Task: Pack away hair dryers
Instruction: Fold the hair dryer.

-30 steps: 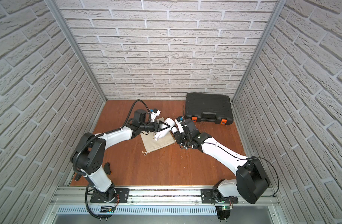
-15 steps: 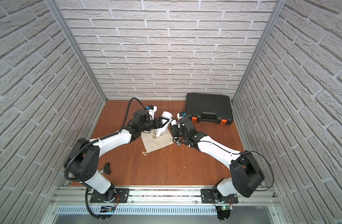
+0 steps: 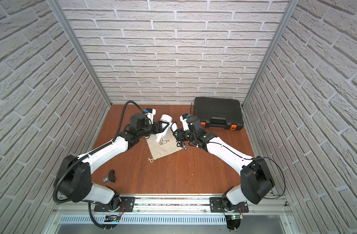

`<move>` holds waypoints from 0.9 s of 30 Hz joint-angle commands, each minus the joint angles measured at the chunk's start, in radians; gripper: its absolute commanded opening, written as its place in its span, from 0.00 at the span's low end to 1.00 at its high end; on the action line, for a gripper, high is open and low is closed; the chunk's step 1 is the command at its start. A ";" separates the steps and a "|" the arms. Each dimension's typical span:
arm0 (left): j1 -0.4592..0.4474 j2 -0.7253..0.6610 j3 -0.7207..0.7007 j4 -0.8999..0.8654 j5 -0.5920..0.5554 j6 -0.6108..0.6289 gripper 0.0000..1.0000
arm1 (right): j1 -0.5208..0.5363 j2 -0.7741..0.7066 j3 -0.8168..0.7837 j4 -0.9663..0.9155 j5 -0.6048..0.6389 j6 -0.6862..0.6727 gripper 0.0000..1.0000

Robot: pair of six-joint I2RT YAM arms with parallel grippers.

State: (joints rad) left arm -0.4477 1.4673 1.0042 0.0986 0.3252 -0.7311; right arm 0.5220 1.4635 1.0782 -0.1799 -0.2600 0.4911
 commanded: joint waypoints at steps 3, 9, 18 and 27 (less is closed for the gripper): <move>0.045 -0.013 0.067 -0.004 0.012 0.084 0.00 | -0.049 -0.067 0.005 0.035 -0.210 -0.007 0.60; 0.065 -0.022 0.055 0.078 0.159 0.075 0.00 | -0.115 -0.067 -0.016 0.032 -0.319 -0.045 0.61; 0.069 -0.041 0.057 0.090 0.315 0.110 0.00 | -0.212 0.014 -0.018 0.098 -0.541 -0.041 0.59; 0.068 -0.059 0.057 0.106 0.324 0.124 0.00 | -0.210 0.053 -0.070 0.299 -0.730 0.090 0.58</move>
State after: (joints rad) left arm -0.3862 1.4528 1.0267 0.0853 0.6060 -0.6155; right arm 0.3077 1.5215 1.0256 0.0143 -0.8967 0.5419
